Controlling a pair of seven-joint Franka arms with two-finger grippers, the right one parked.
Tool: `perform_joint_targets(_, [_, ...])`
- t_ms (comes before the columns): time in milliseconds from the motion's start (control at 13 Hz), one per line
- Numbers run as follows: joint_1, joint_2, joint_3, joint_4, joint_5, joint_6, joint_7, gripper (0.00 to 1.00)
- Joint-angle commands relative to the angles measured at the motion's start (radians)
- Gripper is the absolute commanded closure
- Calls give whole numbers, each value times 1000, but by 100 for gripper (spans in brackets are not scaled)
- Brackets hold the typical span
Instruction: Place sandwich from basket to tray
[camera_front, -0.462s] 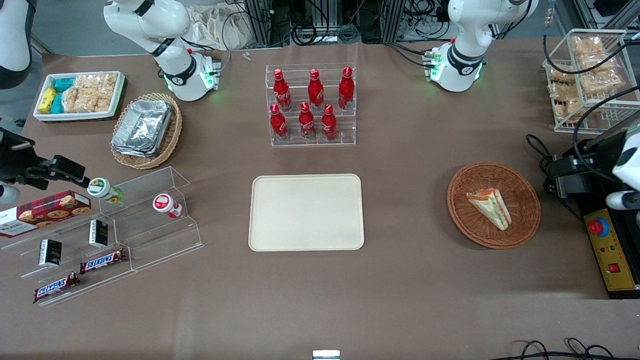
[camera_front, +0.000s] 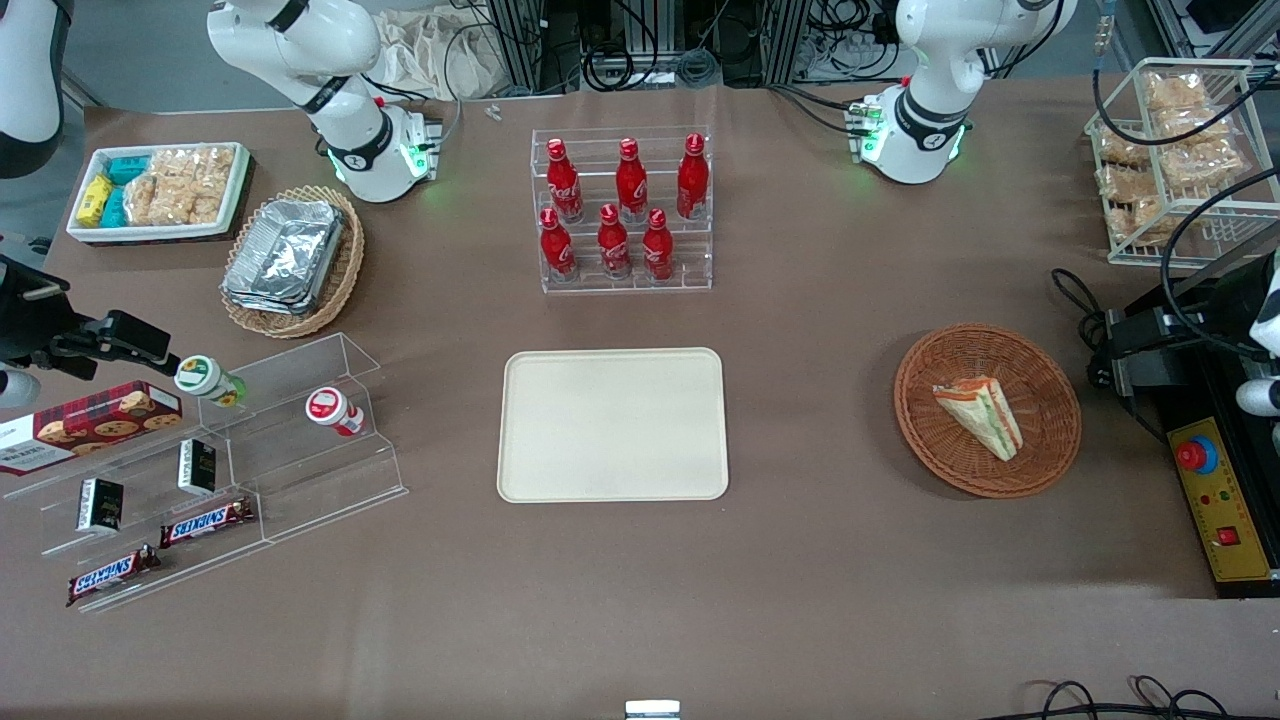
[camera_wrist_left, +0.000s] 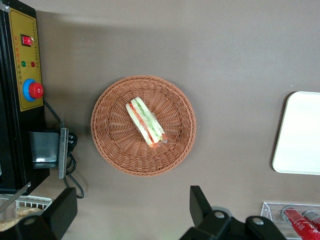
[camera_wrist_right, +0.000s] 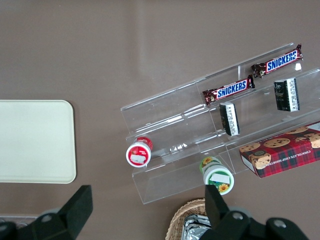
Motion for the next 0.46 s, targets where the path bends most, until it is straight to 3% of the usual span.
perform_joint_targets(0, [0,-18,3,-67,-11,-3,8,0])
perform_joint_targets(385, [3,-139,6,-519,-13,360,-35,1])
